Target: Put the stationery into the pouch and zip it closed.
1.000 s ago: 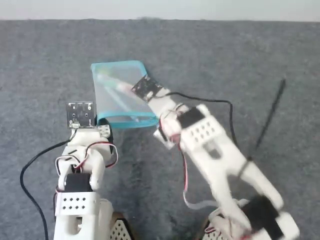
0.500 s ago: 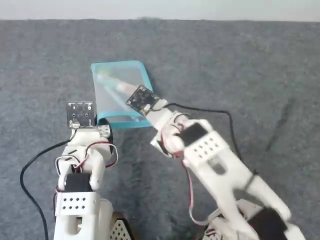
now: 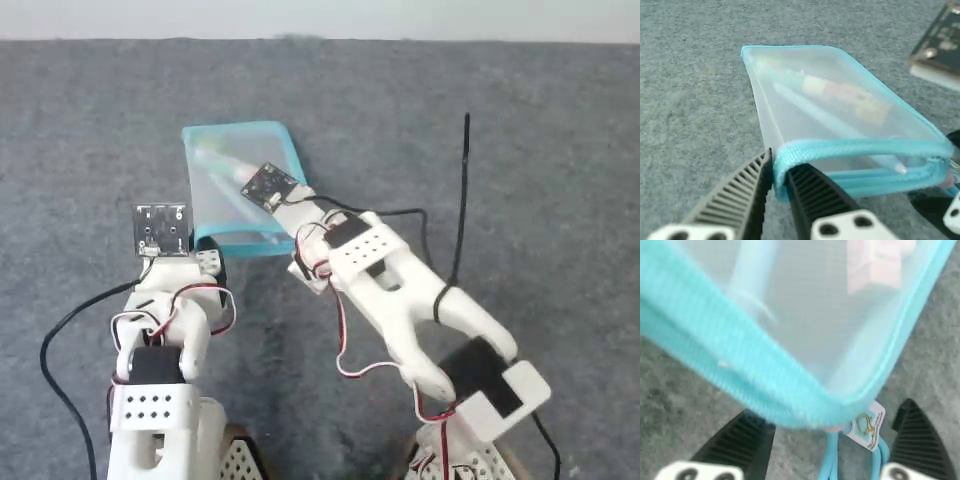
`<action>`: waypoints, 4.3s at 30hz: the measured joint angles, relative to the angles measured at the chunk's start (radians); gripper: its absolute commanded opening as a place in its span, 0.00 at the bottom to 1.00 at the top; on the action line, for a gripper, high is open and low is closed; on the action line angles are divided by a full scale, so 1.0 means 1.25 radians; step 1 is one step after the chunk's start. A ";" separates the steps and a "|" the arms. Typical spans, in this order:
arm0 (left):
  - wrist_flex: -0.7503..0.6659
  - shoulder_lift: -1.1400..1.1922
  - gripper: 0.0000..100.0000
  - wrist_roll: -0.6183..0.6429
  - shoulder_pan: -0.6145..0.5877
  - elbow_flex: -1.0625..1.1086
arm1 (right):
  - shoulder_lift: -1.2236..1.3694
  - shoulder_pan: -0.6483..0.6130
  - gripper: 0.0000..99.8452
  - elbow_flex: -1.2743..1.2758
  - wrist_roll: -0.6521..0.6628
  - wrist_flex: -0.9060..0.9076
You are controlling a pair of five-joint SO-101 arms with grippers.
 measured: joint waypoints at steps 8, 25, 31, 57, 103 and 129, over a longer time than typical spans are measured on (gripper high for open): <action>0.000 0.000 0.01 0.000 0.000 0.000 | -0.036 0.004 0.01 -0.006 -0.036 0.087; -0.002 0.000 0.01 0.000 0.001 0.000 | -0.279 -0.041 0.25 0.006 -0.102 0.398; -0.039 0.000 0.01 0.000 0.001 0.012 | -0.292 -0.077 0.20 0.053 -0.052 0.363; -0.042 0.000 0.01 0.000 0.001 0.012 | -0.293 0.007 0.09 0.188 -0.200 -0.102; -0.005 0.000 0.01 -0.054 0.068 0.012 | -0.341 -0.010 0.19 0.118 -0.158 0.205; -0.005 0.000 0.01 -0.054 0.058 0.012 | -0.178 0.017 0.01 0.118 -0.255 0.017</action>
